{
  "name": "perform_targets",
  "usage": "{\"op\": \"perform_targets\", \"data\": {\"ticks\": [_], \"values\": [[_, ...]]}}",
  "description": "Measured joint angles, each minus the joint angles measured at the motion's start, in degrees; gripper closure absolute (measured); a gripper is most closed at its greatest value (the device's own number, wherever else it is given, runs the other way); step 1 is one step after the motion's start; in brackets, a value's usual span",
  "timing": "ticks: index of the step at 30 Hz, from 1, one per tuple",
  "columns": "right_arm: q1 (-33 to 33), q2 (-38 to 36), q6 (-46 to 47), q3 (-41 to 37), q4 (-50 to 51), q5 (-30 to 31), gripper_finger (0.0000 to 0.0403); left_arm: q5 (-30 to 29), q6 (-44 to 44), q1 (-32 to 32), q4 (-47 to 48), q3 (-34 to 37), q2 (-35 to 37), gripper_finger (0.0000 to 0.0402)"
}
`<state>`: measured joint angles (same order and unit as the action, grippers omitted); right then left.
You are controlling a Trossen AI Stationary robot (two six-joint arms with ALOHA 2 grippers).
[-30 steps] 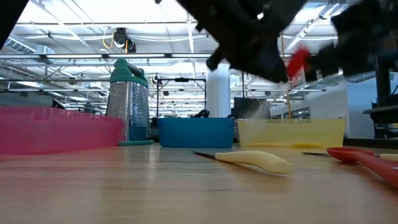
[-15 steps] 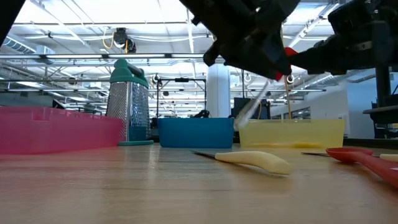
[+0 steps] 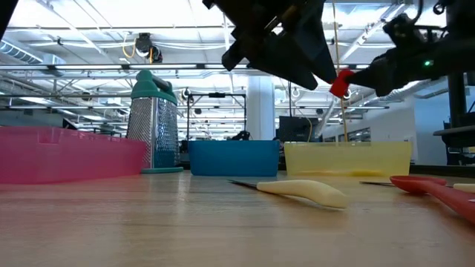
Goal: Pick & Place Kitchen Items
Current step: Put the red spatula into the yellow bin
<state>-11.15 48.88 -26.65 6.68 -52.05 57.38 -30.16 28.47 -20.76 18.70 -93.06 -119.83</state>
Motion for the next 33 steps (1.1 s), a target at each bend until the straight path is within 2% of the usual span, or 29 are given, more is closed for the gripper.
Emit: {"op": "perform_targets", "data": {"ticks": [3,7,12,18,20,25,33], "values": [[3.7,0.0,4.5,0.0,1.5,0.0,0.0395,-1.0,0.6,0.0,0.0,0.0,0.0,0.0268],[10.6,0.0,15.5,0.0,7.4,-7.5,0.0399,-1.1,0.6,0.0,0.0,0.0,0.0,0.0268],[19.5,0.0,29.9,0.0,13.7,-10.8,0.0399,-1.1,0.6,0.0,0.5,0.0,0.0,0.0268],[29.8,0.0,45.1,0.1,22.3,-24.3,0.0399,-1.4,0.8,0.0,0.9,0.0,0.0,0.0268],[32.3,0.1,48.0,0.1,25.4,-27.3,0.0397,-1.4,0.6,0.2,0.8,0.0,0.0,0.0268],[35.6,1.0,52.9,0.0,32.3,-27.3,0.0384,-1.5,0.4,0.3,0.8,0.0,0.0,0.0268],[36.7,1.2,52.2,0.1,34.8,-27.1,0.035,-1.4,0.2,0.3,0.8,0.0,0.0,0.0268]]}}
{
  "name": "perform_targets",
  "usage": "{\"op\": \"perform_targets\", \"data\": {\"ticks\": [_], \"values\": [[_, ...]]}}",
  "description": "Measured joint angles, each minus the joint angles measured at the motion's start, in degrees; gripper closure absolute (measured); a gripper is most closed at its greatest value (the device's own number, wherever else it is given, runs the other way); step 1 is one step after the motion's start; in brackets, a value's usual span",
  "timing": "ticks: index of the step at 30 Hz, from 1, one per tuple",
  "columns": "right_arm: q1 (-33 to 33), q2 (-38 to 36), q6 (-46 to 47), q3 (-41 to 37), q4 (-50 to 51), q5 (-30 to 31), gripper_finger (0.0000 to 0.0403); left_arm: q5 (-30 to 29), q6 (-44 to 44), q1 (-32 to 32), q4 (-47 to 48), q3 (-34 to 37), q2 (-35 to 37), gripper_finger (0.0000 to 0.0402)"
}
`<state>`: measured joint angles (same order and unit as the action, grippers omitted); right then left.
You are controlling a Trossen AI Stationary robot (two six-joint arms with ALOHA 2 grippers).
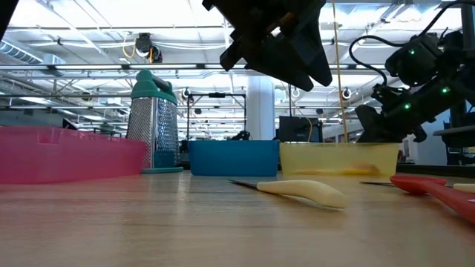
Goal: Pick & Place Kitchen Items
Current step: Put the red spatula into the yellow bin, then put the green spatula into the yellow bin
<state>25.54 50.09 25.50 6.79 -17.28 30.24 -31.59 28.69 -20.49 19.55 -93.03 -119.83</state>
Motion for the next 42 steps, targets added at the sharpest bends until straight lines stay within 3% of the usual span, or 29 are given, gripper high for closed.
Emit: {"op": "perform_targets", "data": {"ticks": [10,17,25,35,42], "values": [[-0.2,-0.2,-6.2,-0.1,-1.1,-0.3,0.0305,0.7,1.6,-0.2,0.0,0.0,0.0,0.0268],[-5.5,-2.2,-12.5,-0.2,-7.9,-0.4,0.0303,8.4,6.6,-1.2,3.8,0.0,0.0,0.0268],[-13.2,-3.4,-17.4,-0.2,-17.8,-0.5,0.0303,21.6,27.3,-3.0,20.5,0.0,0.0,0.0268],[-15.5,-3.4,-21.7,-0.2,-19.5,-0.4,0.0303,33.7,42.9,-8.2,27.0,0.0,0.0,0.0268],[-15.5,-3.3,-20.6,-0.1,-18.2,-0.5,0.0303,36.6,57.8,-14.6,39.4,0.0,0.0,0.0268]]}}
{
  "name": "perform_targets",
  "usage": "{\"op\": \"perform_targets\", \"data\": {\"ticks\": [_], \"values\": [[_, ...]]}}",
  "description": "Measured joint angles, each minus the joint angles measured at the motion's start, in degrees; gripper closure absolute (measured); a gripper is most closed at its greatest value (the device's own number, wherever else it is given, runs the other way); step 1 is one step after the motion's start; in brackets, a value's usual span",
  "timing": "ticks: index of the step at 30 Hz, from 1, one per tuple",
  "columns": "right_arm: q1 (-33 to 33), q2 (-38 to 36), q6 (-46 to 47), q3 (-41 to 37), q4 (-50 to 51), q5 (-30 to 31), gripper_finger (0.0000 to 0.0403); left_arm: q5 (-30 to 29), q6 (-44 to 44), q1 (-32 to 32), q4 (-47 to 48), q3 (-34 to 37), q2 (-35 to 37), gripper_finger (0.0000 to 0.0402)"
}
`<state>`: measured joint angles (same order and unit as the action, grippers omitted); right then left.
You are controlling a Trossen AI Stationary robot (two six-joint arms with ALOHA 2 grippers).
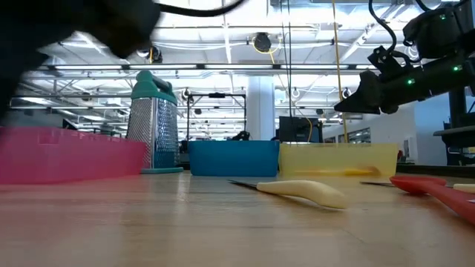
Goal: Pick & Place Kitchen Items
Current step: Put the green spatula into the yellow bin
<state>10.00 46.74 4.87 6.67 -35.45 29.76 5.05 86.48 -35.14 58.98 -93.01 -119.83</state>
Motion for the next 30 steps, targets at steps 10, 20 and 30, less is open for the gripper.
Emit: {"op": "perform_targets", "data": {"ticks": [10,20,30], "values": [[0.0,0.0,0.4,0.0,0.6,0.0,0.0303,8.4,20.5,-10.2,13.0,0.0,0.0,0.0268],[0.0,0.0,0.4,0.0,0.6,0.0,0.0303,8.4,42.3,-20.0,23.2,0.0,0.0,0.0268],[0.0,0.0,1.9,0.0,-0.2,0.0,0.0303,3.7,44.5,-22.7,27.4,0.0,5.2,0.0268]]}}
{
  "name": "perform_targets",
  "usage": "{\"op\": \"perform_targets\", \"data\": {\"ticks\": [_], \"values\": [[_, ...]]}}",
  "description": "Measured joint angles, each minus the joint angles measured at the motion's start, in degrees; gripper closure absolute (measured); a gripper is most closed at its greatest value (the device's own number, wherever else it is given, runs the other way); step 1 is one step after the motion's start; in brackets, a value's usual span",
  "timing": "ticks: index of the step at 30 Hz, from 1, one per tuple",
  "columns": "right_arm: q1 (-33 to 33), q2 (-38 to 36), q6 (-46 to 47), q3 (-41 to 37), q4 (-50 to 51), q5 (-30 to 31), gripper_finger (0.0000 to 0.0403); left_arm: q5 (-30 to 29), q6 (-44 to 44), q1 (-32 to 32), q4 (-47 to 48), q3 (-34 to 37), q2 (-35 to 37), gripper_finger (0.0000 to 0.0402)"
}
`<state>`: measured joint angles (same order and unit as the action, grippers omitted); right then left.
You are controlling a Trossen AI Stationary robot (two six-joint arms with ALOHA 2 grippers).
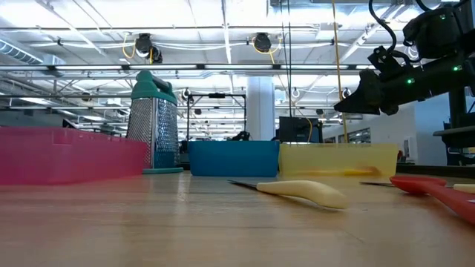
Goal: Pick & Place Kitchen Items
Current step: Put the green spatula into the yellow bin
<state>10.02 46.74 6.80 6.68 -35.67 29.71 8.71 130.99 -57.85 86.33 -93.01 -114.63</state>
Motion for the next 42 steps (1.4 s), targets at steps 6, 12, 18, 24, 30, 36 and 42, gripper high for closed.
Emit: {"op": "perform_targets", "data": {"ticks": [6,12,18,24,30,36,42], "values": [[0.0,0.0,-0.3,0.0,-0.1,0.0,0.0303,-2.8,-0.3,0.0,0.3,2.3,4.5,0.0268],[0.0,0.0,-0.4,0.0,-0.1,0.0,0.0303,-2.7,-0.4,0.0,-8.1,12.7,10.4,0.0268],[0.0,0.0,-0.4,0.0,0.5,0.0,0.0303,-1.1,0.3,-0.4,-20.9,26.8,19.2,0.0268],[0.0,0.0,-0.4,0.0,2.2,0.0,0.0303,3.5,1.4,0.4,-35.7,39.0,23.3,0.0268],[0.0,0.0,0.0,0.0,4.4,-1.4,0.0303,6.1,1.7,1.5,-44.1,45.0,23.3,0.0268],[-0.8,0.0,0.0,0.0,4.2,-2.0,0.0303,8.3,0.7,2.1,-44.7,45.1,23.3,0.0268],[-0.8,0.0,0.0,0.0,4.2,-2.9,0.0303,14.7,1.3,2.9,-47.9,45.1,23.3,0.0268]]}}
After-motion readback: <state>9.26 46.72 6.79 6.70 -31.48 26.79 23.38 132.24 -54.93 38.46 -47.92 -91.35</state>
